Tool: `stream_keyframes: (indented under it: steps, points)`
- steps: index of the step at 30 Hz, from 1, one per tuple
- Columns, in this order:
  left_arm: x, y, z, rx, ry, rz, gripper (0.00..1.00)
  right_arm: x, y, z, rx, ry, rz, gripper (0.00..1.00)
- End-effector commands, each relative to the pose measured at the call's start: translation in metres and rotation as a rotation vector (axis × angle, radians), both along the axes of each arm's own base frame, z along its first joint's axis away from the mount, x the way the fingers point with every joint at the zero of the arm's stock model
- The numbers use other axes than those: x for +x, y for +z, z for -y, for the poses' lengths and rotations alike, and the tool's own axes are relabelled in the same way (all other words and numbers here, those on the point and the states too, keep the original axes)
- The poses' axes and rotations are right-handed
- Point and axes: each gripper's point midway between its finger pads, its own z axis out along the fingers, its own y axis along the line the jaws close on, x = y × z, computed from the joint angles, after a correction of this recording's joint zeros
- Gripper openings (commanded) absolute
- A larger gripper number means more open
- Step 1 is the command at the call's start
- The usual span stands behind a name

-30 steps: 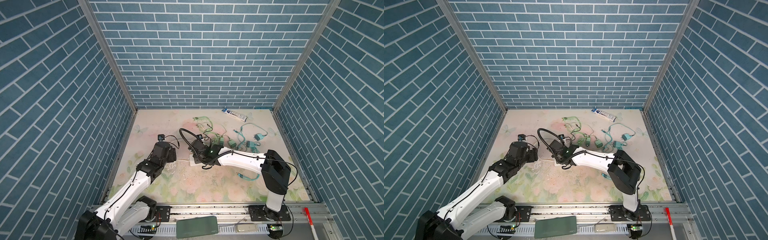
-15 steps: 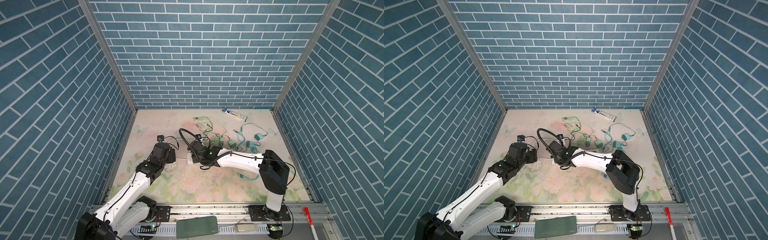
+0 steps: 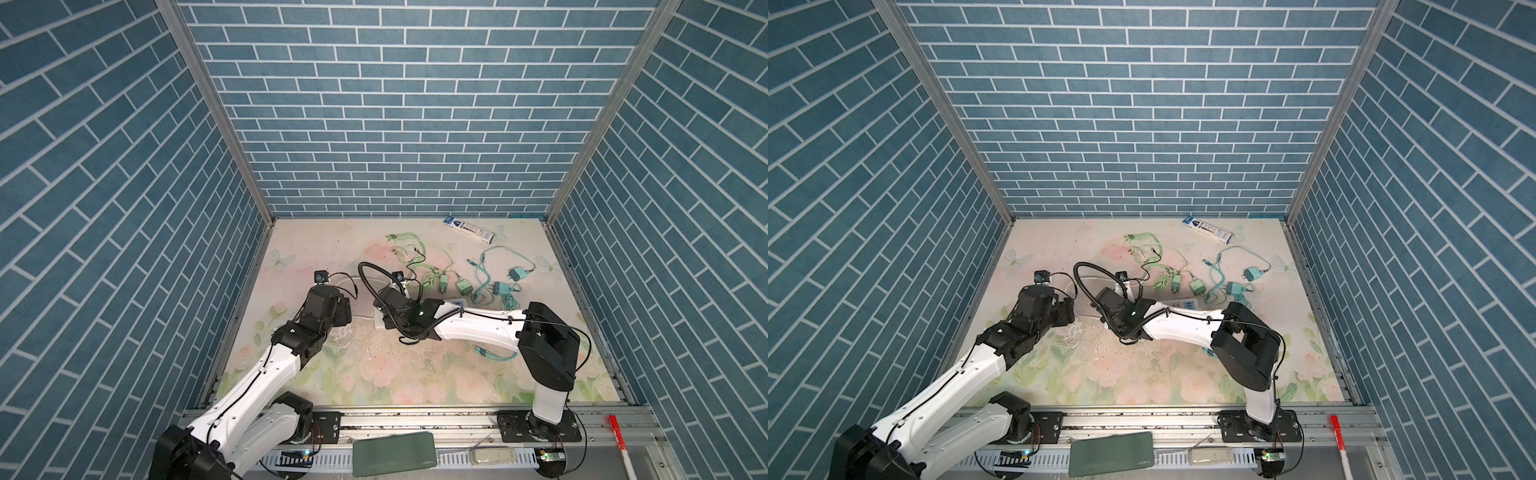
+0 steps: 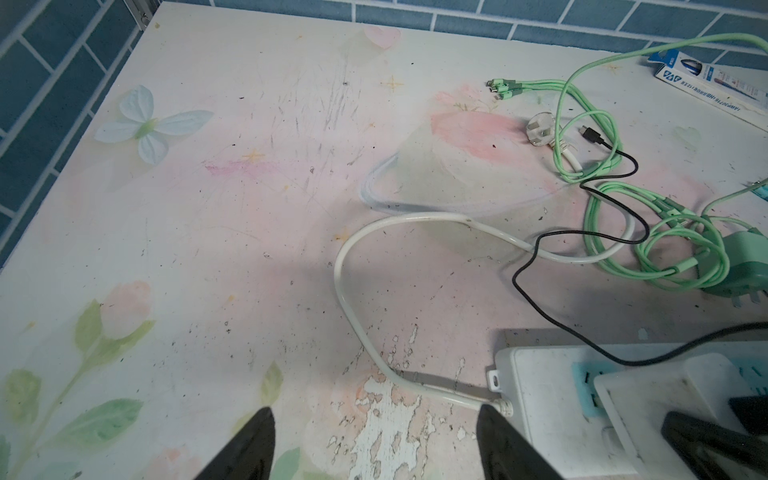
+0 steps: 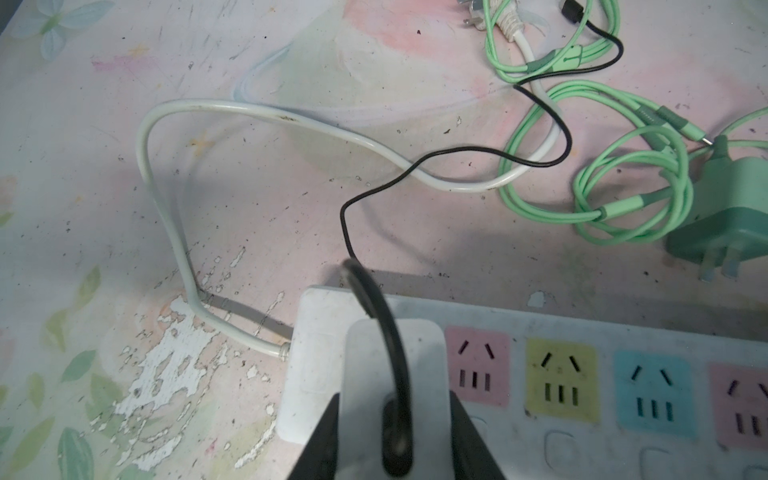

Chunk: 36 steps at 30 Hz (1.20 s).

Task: Insert the plug
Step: 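Lower the charger prongs into the end socket with the right gripper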

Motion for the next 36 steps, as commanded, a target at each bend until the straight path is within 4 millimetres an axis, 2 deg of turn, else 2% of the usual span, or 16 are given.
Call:
stream_keyframes:
  steps: [1,4,7,14,19,25,28,32,36]
  points:
    - [-0.005,-0.005,-0.003,0.006,0.005,-0.008,0.77,-0.023,-0.030,0.016,-0.084,0.009,-0.109,0.07]
    - [-0.005,-0.005,-0.004,0.004,0.009,-0.003,0.77,-0.023,-0.042,0.022,-0.130,-0.028,-0.117,0.07]
    - [-0.005,-0.004,-0.004,0.003,0.009,0.001,0.77,-0.023,-0.057,0.020,-0.155,-0.037,-0.135,0.06]
    - [-0.006,0.002,-0.007,0.008,0.018,0.019,0.78,-0.033,-0.081,0.015,-0.175,-0.027,-0.161,0.06]
    - [-0.006,0.005,-0.007,0.006,0.018,0.023,0.78,-0.034,-0.086,0.012,-0.177,-0.017,-0.174,0.06]
    - [-0.006,0.011,-0.012,0.023,0.034,0.032,0.80,-0.041,-0.101,0.006,-0.183,-0.021,-0.208,0.06]
    - [-0.006,0.012,-0.014,0.027,0.040,0.033,0.81,-0.040,-0.099,-0.003,-0.177,-0.012,-0.202,0.06]
    - [-0.009,0.015,-0.020,0.034,0.062,0.034,0.86,-0.036,-0.094,-0.024,-0.146,0.011,-0.200,0.08]
    - [-0.012,0.024,-0.026,0.037,0.079,0.063,0.93,-0.035,-0.092,-0.042,-0.125,0.026,-0.224,0.20]
